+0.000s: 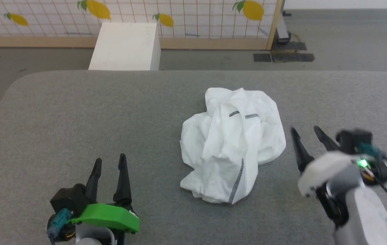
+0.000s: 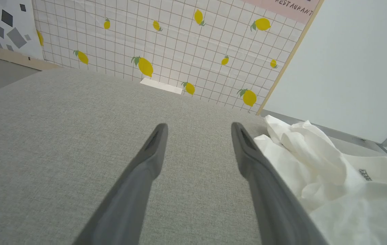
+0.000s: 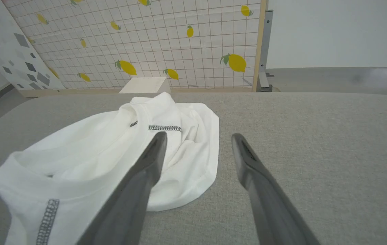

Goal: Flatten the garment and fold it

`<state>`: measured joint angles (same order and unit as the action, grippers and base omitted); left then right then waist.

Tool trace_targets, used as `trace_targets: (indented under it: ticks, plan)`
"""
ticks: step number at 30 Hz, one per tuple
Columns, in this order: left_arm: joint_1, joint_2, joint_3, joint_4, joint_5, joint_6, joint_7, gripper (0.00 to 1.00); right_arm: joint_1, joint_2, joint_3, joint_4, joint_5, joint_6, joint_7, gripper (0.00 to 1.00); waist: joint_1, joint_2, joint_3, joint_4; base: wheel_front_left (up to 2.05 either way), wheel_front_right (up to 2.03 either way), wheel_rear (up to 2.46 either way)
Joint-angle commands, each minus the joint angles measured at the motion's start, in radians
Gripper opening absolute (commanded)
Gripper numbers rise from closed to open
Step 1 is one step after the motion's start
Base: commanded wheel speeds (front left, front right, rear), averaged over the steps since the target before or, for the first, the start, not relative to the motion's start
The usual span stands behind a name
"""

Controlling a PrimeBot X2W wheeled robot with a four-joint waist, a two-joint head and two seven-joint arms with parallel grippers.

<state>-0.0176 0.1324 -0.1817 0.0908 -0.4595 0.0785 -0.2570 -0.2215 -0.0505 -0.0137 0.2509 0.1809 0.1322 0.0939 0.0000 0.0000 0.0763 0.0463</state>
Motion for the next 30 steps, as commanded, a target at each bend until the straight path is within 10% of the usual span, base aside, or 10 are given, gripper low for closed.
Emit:
trace_targets:
  ticks: [1, 14, 24, 26, 27, 30]
  plan:
    - [-0.005, -0.011, 0.008, 0.002, 0.011, -0.012, -0.005, 1.0, -0.061, 0.0, 0.023, 0.016, -0.01, -0.002, 0.046, 1.0, 0.0, 0.0, 0.046, 0.032, 0.0, 0.0, 0.0]
    - [-0.09, -0.069, 0.019, 0.036, 0.054, -0.085, -0.005, 1.0, -0.546, -0.071, 0.321, 0.317, -0.101, -0.002, 0.452, 1.0, 0.0, 0.0, 0.208, 0.128, 0.0, 0.0, 0.0]
    - [-0.125, -0.081, 0.016, 0.061, 0.056, -0.106, -0.005, 1.0, -0.647, -0.077, 0.378, 0.481, -0.131, -0.002, 0.398, 1.0, 0.0, 0.0, 0.259, 0.155, 0.0, 0.0, 0.0]
    - [-0.127, -0.081, 0.022, 0.065, 0.057, -0.106, -0.005, 1.0, -0.655, -0.076, 0.372, 0.496, -0.134, -0.002, 0.362, 0.16, 0.0, 0.0, 0.255, 0.148, 0.0, 0.0, 0.0]
    - [-0.127, -0.082, 0.025, 0.066, 0.057, -0.106, -0.005, 1.0, -0.658, -0.074, 0.369, 0.502, -0.131, -0.002, 0.348, 0.0, 0.0, 0.0, 0.251, 0.142, 0.0, 0.0, 0.0]
    - [-0.125, -0.082, 0.031, 0.068, 0.059, -0.108, -0.005, 1.0, -0.666, -0.069, 0.343, 0.507, -0.106, -0.002, 0.29, 0.0, 0.0, 0.0, 0.227, 0.122, 0.0, 0.0, 0.0]
